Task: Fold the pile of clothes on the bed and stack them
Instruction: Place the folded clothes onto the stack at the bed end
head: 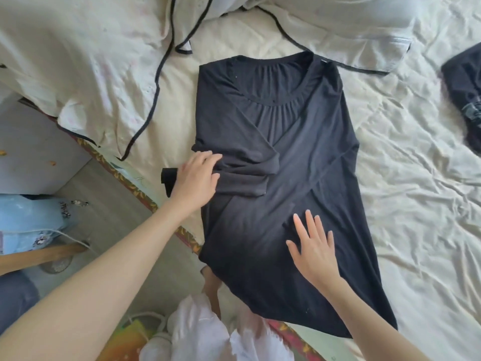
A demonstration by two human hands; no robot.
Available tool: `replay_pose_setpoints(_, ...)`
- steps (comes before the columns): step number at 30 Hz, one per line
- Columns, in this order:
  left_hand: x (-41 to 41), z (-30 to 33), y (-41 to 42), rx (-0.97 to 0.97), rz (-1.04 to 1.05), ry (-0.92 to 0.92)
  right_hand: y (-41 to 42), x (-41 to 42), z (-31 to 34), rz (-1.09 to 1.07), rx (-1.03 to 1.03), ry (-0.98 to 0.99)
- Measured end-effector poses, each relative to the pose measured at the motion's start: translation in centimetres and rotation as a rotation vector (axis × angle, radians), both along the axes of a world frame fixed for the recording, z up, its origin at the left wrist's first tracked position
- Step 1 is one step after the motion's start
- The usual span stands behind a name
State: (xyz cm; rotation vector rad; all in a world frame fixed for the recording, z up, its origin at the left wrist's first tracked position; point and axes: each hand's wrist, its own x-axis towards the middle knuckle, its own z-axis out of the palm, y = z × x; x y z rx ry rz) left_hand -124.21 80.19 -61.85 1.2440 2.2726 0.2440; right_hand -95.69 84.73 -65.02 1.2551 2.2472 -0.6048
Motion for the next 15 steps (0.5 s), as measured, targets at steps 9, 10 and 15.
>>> replay_pose_setpoints(9,-0.8,-0.5,-3.2,-0.192,0.115,0.264,0.2,1.4,-1.7,0.056,-0.025,0.050)
replay_pose_setpoints(10,-0.3,0.3,-2.9,-0.118,0.113,0.268,0.4,1.4,-1.5,0.033,-0.049,0.086)
replay_pose_setpoints(15,6.3,4.9,-0.2,0.342,-0.173,0.282,1.8,1.1,1.1,-0.665,-0.260,0.460)
